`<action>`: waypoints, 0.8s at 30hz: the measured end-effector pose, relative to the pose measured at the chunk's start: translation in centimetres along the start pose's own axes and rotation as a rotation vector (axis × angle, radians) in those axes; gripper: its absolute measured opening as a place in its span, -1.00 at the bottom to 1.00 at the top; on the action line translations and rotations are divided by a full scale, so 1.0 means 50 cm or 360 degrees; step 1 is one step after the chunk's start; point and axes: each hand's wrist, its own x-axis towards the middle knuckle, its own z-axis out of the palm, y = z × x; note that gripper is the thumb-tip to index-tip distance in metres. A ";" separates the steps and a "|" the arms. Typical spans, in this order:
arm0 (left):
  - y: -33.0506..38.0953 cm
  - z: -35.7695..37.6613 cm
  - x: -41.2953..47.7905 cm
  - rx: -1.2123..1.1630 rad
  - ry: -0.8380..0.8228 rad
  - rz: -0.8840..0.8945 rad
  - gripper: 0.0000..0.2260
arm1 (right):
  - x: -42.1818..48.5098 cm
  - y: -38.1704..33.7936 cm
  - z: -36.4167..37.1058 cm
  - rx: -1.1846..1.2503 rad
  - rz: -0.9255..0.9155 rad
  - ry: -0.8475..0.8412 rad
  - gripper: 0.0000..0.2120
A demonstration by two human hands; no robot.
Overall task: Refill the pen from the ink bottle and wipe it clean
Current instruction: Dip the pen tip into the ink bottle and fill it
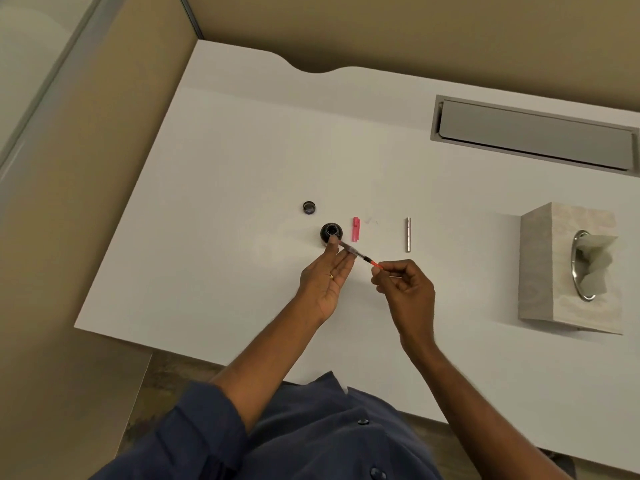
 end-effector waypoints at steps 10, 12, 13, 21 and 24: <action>0.018 -0.039 0.022 0.1729 0.0125 0.1381 -0.59 | 0.040 -0.050 0.030 -0.0104 -0.0085 0.0061 -0.95; 0.031 -0.038 0.045 0.1967 0.0038 0.1527 -0.44 | 0.047 -0.059 0.038 -0.0194 -0.0127 0.0063 -0.94; 0.036 -0.038 0.056 0.2067 0.0007 0.1569 -0.39 | 0.050 -0.063 0.041 -0.0240 -0.0148 0.0057 -0.94; 0.051 -0.038 0.119 0.2345 -0.0146 0.1732 -0.26 | 0.083 -0.086 0.069 -0.0588 -0.0301 0.0012 -0.96; 0.051 -0.032 0.132 0.2290 -0.0116 0.1740 -0.32 | 0.099 -0.100 0.081 -0.0666 -0.0373 -0.0014 -0.95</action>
